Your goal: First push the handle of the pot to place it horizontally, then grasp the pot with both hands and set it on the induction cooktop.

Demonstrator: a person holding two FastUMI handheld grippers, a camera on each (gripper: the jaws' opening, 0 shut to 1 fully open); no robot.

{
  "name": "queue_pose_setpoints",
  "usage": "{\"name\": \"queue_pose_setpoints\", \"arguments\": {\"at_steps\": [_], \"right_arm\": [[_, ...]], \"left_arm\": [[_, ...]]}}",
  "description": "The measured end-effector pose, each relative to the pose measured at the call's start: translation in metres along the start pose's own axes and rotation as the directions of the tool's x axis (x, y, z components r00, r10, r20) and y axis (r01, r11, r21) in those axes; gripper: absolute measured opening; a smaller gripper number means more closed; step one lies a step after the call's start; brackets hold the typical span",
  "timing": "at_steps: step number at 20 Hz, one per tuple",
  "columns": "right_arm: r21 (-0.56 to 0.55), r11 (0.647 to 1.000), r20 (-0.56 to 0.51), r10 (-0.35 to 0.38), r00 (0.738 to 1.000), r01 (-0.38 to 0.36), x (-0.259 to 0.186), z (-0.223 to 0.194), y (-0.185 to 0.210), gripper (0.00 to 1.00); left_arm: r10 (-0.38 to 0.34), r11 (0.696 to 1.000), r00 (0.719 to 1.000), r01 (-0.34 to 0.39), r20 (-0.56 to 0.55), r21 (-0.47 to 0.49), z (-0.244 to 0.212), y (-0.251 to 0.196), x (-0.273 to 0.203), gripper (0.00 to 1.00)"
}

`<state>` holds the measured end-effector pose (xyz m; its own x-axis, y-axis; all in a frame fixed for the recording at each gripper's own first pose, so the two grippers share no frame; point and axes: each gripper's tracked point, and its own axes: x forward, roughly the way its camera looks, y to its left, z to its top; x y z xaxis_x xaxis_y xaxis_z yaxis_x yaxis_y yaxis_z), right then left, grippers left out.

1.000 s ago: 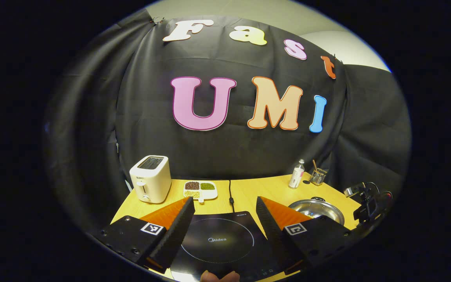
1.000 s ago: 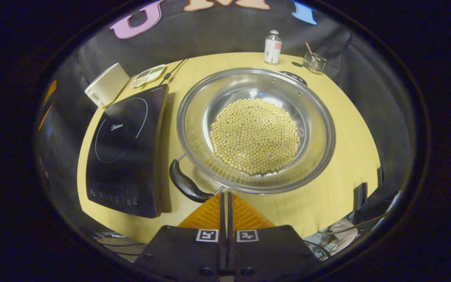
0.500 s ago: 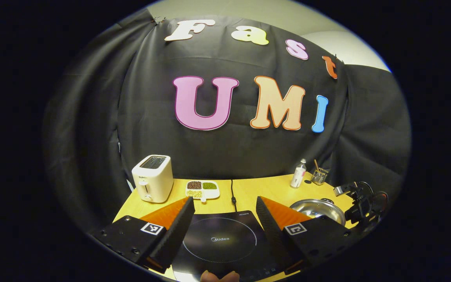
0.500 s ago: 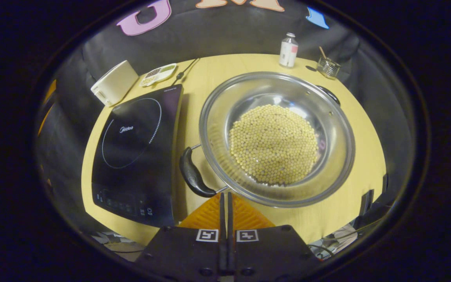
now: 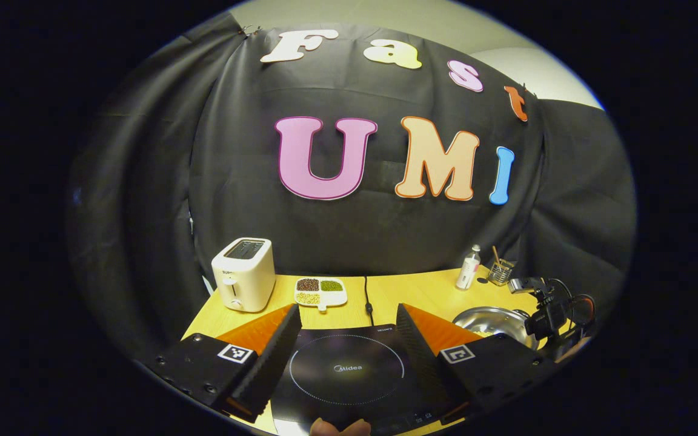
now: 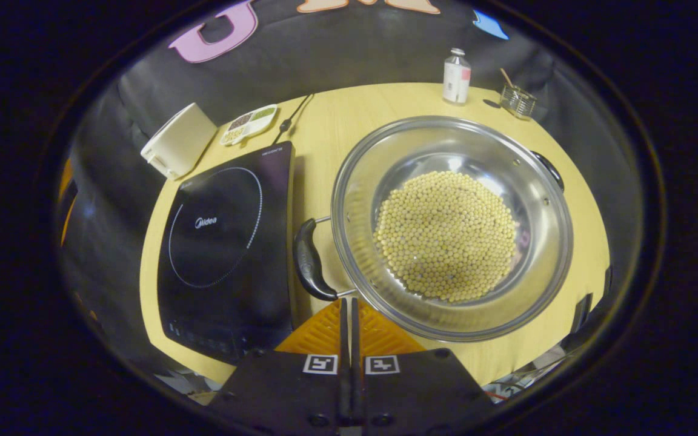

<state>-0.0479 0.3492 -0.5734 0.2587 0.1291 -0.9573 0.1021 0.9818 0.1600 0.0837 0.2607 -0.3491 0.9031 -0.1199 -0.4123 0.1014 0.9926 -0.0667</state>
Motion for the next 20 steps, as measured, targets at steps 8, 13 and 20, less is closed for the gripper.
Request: {"name": "queue_pose_setpoints", "arguments": {"at_steps": [8, 13, 20], "right_arm": [[0.099, 0.993, -0.003, 0.061, 0.998, -0.060, 0.009, 0.015, 0.023, 0.00], [0.103, 0.990, 0.027, 0.094, 0.995, -0.097, -0.001, 0.020, 0.025, 0.03], [0.056, 0.998, 0.159, -0.016, 0.987, 0.007, -0.025, 0.052, -0.040, 0.06]], "left_arm": [[0.003, 1.000, 1.000, -0.003, -0.001, 0.021, 0.003, -0.003, -0.007, 0.96], [-0.024, 0.999, 1.000, 0.024, -0.012, 0.030, 0.002, -0.014, -0.011, 0.96], [-0.128, 0.991, 0.987, 0.131, -0.098, 0.027, -0.022, -0.058, -0.007, 0.96]]}}
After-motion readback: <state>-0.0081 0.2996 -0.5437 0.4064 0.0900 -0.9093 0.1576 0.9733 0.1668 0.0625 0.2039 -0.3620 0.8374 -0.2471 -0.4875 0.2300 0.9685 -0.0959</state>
